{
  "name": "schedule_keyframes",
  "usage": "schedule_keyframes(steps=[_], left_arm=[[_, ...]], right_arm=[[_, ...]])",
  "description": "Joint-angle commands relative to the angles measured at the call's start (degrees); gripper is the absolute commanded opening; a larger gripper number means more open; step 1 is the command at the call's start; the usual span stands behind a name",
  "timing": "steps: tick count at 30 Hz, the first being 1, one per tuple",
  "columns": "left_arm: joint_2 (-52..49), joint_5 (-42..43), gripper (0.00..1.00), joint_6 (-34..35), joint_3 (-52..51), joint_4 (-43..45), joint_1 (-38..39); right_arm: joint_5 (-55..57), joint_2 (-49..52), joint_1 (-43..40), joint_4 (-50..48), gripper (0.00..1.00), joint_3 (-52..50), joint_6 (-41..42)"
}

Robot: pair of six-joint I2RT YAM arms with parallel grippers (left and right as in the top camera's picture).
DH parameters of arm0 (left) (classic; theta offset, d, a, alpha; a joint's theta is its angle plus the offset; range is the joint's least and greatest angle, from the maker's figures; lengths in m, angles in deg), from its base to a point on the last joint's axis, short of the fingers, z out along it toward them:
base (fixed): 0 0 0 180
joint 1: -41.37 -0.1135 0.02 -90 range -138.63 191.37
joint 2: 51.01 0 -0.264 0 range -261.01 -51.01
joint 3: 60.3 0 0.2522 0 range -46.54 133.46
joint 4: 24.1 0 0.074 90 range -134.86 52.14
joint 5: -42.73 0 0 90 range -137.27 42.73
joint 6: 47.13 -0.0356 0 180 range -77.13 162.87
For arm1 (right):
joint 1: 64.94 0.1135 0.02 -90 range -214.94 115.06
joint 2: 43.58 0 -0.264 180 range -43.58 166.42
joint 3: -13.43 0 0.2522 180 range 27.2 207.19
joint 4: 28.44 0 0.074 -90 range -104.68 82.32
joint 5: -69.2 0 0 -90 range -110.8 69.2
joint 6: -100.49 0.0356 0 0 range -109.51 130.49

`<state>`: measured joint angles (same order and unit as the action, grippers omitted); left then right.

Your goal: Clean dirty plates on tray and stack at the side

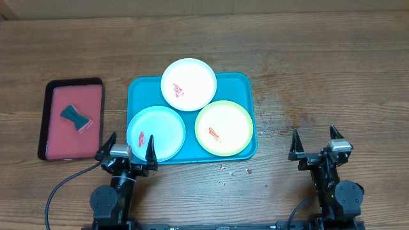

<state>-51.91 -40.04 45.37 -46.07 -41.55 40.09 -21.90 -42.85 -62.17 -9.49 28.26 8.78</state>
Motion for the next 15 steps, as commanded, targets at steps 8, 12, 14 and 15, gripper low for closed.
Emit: schedule_keyframes(steps=[8, 12, 14, 15], left_arm=[[0.66, -0.35, 1.0, -1.25, -0.2, -0.17, -0.57], [0.66, -0.35, 1.0, -1.25, -0.2, -0.17, -0.57], [0.66, -0.35, 1.0, -1.25, -0.2, -0.17, -0.57], [0.66, 0.44, 1.0, -0.28, -0.2, 0.15, -0.57]], right_arm=[[0.0, -0.57, 0.26, -0.35, 1.0, -0.59, 0.2], [0.02, -0.57, 0.26, -0.35, 1.0, -0.59, 0.2], [0.0, -0.57, 0.26, -0.35, 1.0, -0.59, 0.2], [0.0, -0.57, 0.26, -0.35, 1.0, -0.59, 0.2]])
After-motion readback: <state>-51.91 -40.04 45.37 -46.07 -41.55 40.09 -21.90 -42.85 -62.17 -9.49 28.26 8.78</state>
